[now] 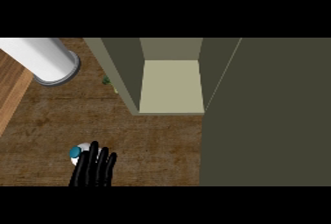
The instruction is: Pick up the bottled water, place it into the cabinet and close the cabinet
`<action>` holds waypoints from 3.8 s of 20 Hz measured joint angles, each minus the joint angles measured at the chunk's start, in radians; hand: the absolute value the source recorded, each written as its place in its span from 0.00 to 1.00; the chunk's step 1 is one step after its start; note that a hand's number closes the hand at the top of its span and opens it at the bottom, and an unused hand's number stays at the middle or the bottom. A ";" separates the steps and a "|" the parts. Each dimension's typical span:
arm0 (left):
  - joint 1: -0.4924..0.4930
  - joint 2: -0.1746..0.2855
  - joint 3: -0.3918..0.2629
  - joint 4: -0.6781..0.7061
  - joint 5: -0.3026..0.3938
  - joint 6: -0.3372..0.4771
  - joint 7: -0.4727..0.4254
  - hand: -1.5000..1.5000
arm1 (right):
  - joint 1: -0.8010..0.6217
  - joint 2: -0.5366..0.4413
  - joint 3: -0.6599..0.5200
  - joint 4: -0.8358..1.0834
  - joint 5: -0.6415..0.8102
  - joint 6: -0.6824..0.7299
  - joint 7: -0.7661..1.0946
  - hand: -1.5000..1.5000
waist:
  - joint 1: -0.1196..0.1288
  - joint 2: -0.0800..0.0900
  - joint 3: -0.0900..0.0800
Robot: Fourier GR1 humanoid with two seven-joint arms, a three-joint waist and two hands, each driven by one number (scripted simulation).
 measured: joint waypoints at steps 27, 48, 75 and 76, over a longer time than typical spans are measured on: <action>0.155 0.175 0.055 0.019 -0.069 0.216 -0.064 0.00 | 0.117 -0.012 -0.114 0.007 -0.073 0.107 -0.073 0.00 | -0.005 0.001 -0.003; 0.078 0.270 0.488 0.316 0.471 0.075 -0.392 0.00 | 0.233 -0.018 -0.153 0.020 -0.145 0.203 -0.167 0.00 | -0.016 0.005 -0.005; -0.157 0.130 0.828 1.160 0.772 -0.278 -0.897 0.00 | 0.355 -0.086 -0.224 0.034 -0.250 0.279 -0.269 0.00 | -0.019 0.008 -0.005; -0.166 0.120 0.833 1.193 0.779 -0.303 -0.925 0.00 | 0.357 -0.087 -0.221 0.036 -0.253 0.283 -0.274 0.00 | -0.019 0.009 -0.005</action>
